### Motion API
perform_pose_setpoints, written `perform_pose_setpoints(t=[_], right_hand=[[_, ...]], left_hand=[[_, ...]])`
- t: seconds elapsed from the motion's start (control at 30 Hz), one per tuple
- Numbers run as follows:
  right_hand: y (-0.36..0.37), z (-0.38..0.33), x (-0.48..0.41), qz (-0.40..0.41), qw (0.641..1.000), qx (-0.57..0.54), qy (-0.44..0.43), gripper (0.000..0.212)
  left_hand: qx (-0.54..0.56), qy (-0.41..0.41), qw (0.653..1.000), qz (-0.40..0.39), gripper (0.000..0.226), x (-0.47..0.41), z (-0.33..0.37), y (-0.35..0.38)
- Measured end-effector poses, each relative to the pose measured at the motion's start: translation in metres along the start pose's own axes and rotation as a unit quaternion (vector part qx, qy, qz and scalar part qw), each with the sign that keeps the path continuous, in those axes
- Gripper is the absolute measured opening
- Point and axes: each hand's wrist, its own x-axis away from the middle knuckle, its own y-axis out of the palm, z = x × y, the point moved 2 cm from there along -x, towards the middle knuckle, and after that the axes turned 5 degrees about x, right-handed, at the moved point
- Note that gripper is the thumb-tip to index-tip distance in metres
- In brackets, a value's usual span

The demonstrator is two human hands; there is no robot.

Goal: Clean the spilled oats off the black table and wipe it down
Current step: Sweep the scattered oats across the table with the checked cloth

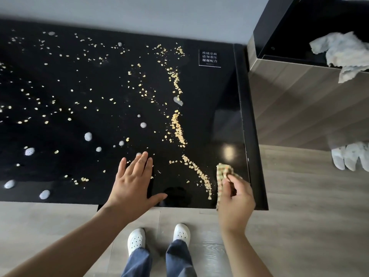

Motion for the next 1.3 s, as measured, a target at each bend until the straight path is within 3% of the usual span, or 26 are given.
perform_pose_setpoints(t=[0.13, 0.3, 0.47, 0.57, 0.67, 0.8, 0.87, 1.0, 1.3], right_hand=[[0.028, -0.026, 0.014, 0.0, 1.0, -0.005, -0.022, 0.014], [0.038, -0.054, 0.015, -0.078, 0.994, -0.056, -0.051, 0.018], [0.003, -0.029, -0.036, 0.007, 1.0, 0.002, -0.015, 0.018], [0.001, -0.011, -0.059, -0.008, 0.998, 0.056, 0.021, 0.02], [0.016, -0.016, -0.049, -0.027, 0.998, 0.059, 0.012, 0.02], [0.047, -0.053, -0.007, -0.093, 0.993, 0.013, -0.068, 0.017], [0.054, -0.071, 0.005, -0.118, 0.991, -0.025, -0.054, 0.016], [0.031, -0.07, 0.004, -0.059, 0.997, -0.045, -0.021, 0.016], [0.022, -0.029, 0.041, 0.026, 0.999, 0.034, 0.014, 0.016]], left_hand=[[0.013, 0.009, 1.0, 0.012, 0.1, -0.001, -0.003, -0.002], [0.094, 0.049, 0.994, 0.039, 0.09, -0.001, -0.011, -0.014], [0.134, 0.063, 0.987, 0.069, 0.081, 0.008, -0.02, -0.015], [0.136, 0.078, 0.985, 0.073, 0.08, 0.013, -0.021, -0.015], [0.113, 0.069, 0.989, 0.067, 0.084, 0.015, -0.025, -0.017], [0.085, 0.017, 0.995, 0.04, 0.097, 0.012, -0.041, -0.018], [0.085, -0.002, 0.996, 0.036, 0.101, 0.012, -0.05, -0.02], [0.095, 0.003, 0.995, 0.043, 0.1, 0.013, -0.064, -0.022], [0.071, -0.032, 0.997, 0.002, 0.119, 0.015, -0.073, -0.015]])
